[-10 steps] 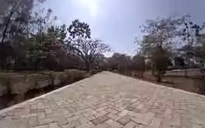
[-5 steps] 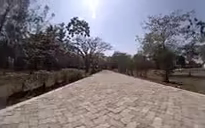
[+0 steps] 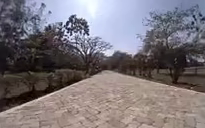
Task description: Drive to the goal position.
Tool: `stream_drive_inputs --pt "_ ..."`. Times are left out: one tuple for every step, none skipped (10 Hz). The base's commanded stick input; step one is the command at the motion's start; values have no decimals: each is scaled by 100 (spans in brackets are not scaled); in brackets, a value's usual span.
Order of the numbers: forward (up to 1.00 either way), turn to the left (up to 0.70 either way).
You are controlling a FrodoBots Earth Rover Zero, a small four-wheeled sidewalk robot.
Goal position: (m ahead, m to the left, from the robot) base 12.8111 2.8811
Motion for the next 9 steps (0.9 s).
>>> stream_drive_inputs --pt "100 0" --pt "100 0" --pt "100 0" --pt "100 0" --pt "100 0" --pt "100 0" --pt "100 0" --pt "100 0" --pt "100 0"
